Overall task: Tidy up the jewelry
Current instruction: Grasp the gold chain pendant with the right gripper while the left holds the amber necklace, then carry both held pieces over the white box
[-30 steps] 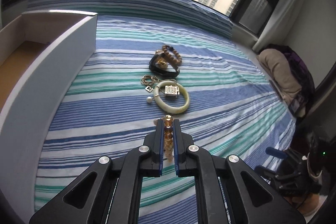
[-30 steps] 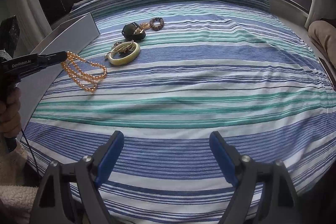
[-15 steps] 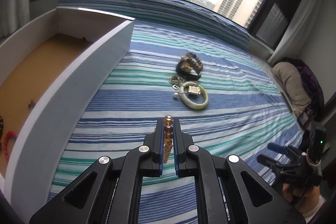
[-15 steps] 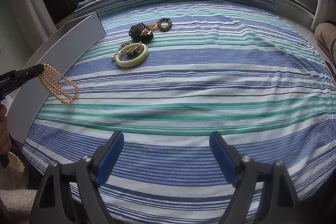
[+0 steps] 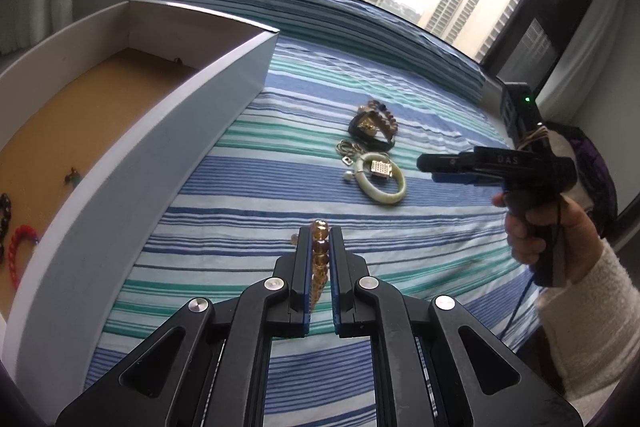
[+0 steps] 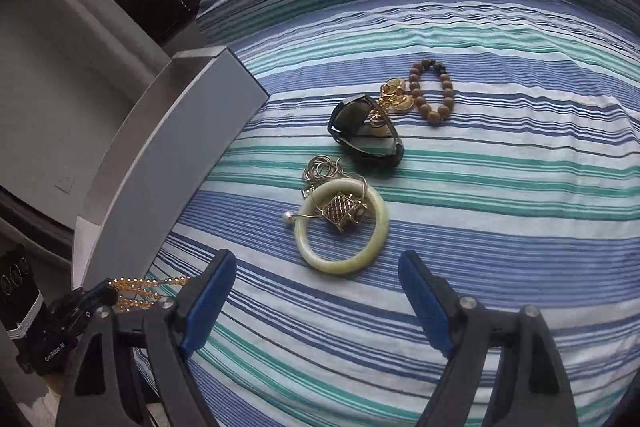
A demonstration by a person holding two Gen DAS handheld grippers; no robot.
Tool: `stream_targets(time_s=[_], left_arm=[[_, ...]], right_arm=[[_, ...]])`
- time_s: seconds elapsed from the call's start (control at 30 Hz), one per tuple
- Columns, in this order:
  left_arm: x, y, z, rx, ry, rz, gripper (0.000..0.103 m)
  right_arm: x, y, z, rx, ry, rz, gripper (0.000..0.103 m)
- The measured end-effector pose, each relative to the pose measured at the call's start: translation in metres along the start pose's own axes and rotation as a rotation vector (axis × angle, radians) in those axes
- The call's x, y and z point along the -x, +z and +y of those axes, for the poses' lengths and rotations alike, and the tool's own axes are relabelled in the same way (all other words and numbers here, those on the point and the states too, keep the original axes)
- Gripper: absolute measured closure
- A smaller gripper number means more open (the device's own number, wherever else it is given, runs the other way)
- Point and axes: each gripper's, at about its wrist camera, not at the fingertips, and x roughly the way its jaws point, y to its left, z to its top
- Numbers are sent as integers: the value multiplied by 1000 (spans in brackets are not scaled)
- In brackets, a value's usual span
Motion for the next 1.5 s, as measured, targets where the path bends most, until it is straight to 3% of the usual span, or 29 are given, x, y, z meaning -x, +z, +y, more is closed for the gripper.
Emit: stream_targets(time_s=[0.13,0.23,0.37,0.5,0.63,0.73,0.83,0.9,0.97,1.07,1.27,1.5], left_arm=[[0,-1,4,11,-6,0,97],[-1,0,7,22,-11,3,97],[-2,-2,9,26,-19,8,97],[-1,-3,11,30,-27,9,97],[-2,-2,13,37,-33,12,97],[-3,-3,15,42,-39,15,97],[-4,-3,16,47,-43,18,97],[-4,-3,16,52,-46,21,97],[-4,-4,17,60,-49,22,97],[-1,-5,18,65,-45,22,97],[9,-2,18,86,-51,18,97],[37,14,6,89,-57,-5,97]], right_arm=[[-29,19,-22,-231,128,87,19],[-37,29,-25,-313,80,93,20],[-53,32,-23,-394,117,132,27],[-61,32,-18,-408,-3,141,42],[-69,29,-24,-438,-76,121,67],[-69,29,-24,-451,-84,93,68],[-71,31,-13,-388,-136,83,67],[-75,33,2,-273,-210,88,67],[-79,32,15,-149,-287,87,76],[-75,31,12,-152,-223,76,88],[-30,38,15,-142,-122,-4,88],[28,61,58,-12,-102,-105,88]])
